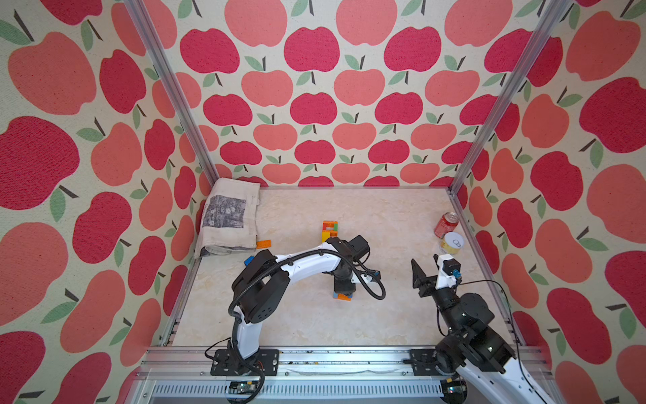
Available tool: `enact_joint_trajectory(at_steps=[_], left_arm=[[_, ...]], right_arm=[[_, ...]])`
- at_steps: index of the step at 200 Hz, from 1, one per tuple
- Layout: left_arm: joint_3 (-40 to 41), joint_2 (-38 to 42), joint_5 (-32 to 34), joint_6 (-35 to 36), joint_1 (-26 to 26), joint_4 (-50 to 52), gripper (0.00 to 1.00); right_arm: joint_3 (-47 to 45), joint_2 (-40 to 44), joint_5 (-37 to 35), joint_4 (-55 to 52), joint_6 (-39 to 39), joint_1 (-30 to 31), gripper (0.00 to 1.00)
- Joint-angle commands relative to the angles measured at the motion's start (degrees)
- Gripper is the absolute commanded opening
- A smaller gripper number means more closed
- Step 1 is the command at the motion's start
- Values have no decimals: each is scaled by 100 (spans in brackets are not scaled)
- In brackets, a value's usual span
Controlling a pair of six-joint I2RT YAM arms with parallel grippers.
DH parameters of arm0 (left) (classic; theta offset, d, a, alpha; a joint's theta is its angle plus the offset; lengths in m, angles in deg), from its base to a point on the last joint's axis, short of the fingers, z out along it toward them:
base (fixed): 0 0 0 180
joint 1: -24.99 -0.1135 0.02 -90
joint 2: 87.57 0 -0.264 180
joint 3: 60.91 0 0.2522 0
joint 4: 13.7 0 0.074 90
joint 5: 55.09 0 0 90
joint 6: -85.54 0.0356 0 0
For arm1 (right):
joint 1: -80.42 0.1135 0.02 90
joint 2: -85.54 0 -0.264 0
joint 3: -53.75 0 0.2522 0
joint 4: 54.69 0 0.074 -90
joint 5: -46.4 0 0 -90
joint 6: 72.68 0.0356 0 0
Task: Assemble the letter p with lego
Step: Assemble the lego brick with the lego brick.
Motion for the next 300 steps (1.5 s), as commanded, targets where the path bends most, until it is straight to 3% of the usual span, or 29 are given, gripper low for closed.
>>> enact_joint_trajectory(at_steps=[1,91,214,300], left_arm=[[249,25,100,287,45,-37,27],[233,65,197,762,96,62,28],[-251,-270,572,379,325,621,28],[33,276,333,572,251,234,28]], right_arm=[[-102,-39,79,102,89,-31,74],[-130,-55,96,150,89,-32,75],[-137,-71,140,154,94,-32,75],[-137,-77,176,179,99,-28,76]])
